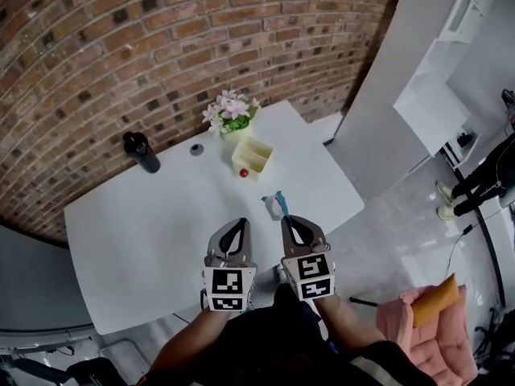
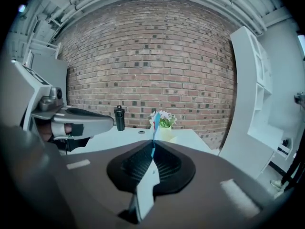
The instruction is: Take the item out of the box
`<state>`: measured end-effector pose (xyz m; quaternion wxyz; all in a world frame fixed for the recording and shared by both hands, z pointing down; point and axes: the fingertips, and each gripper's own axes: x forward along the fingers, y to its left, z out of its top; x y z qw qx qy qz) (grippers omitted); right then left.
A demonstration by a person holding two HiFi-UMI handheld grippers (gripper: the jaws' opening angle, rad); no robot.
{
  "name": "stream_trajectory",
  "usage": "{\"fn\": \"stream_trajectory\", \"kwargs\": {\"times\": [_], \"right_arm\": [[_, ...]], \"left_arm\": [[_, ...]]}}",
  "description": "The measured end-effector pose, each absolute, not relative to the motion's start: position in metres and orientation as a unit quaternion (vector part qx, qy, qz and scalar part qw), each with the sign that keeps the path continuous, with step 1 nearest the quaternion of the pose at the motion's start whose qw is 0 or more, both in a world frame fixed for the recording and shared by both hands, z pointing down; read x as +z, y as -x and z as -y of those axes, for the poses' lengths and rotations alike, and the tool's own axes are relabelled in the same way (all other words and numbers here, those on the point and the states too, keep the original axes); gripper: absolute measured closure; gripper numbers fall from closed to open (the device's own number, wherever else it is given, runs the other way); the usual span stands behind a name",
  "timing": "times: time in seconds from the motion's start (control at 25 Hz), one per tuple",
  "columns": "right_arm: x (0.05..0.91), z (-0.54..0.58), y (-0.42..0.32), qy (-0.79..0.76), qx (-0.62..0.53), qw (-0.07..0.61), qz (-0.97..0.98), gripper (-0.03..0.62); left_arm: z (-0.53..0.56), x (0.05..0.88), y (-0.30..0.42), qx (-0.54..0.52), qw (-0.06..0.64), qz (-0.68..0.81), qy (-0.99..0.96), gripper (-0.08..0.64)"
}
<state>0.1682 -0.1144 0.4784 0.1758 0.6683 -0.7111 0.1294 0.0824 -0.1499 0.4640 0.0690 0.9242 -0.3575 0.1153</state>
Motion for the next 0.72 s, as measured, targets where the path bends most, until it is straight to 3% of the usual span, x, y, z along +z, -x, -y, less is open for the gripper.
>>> {"fn": "stream_trajectory", "kwargs": {"times": [0.72], "right_arm": [[0.442, 0.009, -0.177, -0.709, 0.129, 0.138, 0.679, 0.586]], "left_arm": [[0.056, 0.43, -0.097, 0.079, 0.076, 0.291, -0.95, 0.555]]}}
